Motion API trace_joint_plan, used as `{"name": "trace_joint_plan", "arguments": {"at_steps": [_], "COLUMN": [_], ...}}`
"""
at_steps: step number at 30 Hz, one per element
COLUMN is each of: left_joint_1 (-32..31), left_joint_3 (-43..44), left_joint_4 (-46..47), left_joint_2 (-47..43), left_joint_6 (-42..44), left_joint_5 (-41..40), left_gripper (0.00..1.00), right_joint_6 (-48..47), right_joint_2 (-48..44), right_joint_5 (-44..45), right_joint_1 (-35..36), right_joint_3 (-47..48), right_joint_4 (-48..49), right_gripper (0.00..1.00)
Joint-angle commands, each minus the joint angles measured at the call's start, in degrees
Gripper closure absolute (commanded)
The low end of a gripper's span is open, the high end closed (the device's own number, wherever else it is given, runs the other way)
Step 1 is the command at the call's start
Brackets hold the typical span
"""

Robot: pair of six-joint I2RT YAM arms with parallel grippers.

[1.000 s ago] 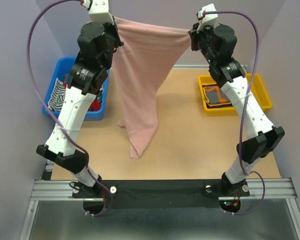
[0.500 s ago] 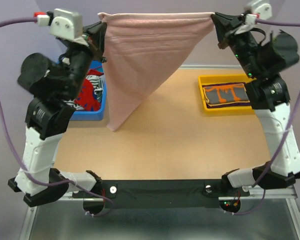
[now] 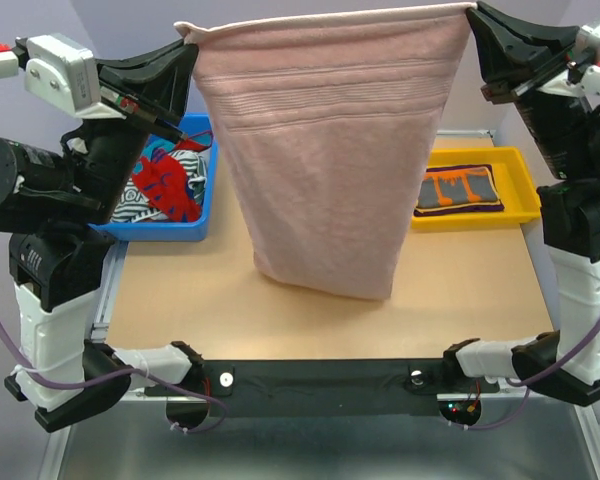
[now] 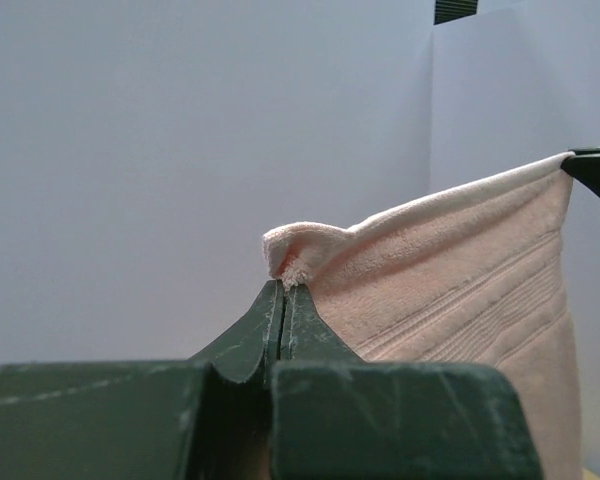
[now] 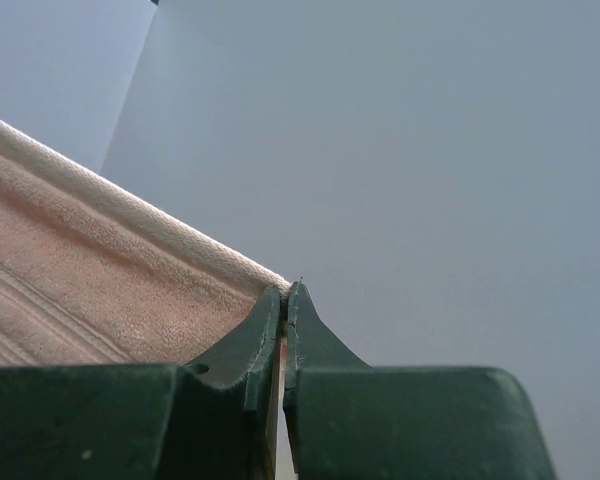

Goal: Fold and stack the towels
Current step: Flatten out the crumpled towel, then fold the towel

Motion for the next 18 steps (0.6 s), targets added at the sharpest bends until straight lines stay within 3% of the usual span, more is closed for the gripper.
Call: {"name": "trace_joint_plan", "arguments": {"at_steps": [1, 7, 11, 18], "left_joint_1": [1.2, 1.2, 1.7, 10.3], "left_joint_3": [4.2, 8.8, 9.1, 4.1], "left_joint_4": [7.8, 12.5, 21.1, 24.4], "left_joint_2": [0.3, 9.9, 16.2, 24.4], "left_joint_6": [1.3, 7.3, 13.7, 9.3], "left_joint_5": [-12.5, -25.6, -34.0, -33.3], "left_gripper": [1.00, 1.00, 1.00, 1.00], "right_joint_6": [-4.8, -9.4, -11.9, -13.3], "right_joint_2": [3.6, 12.0, 21.1, 28.2], "right_joint_5": [10.4, 17.6, 20.3, 22.1], "right_joint_1": [-1.7, -1.7, -1.7, -3.3], "right_joint_3": [3.7, 8.3, 11.7, 7.6], "right_joint_4": [3.0, 8.9, 12.6, 18.5], "right_gripper": [1.00, 0.99, 1.00, 1.00]}}
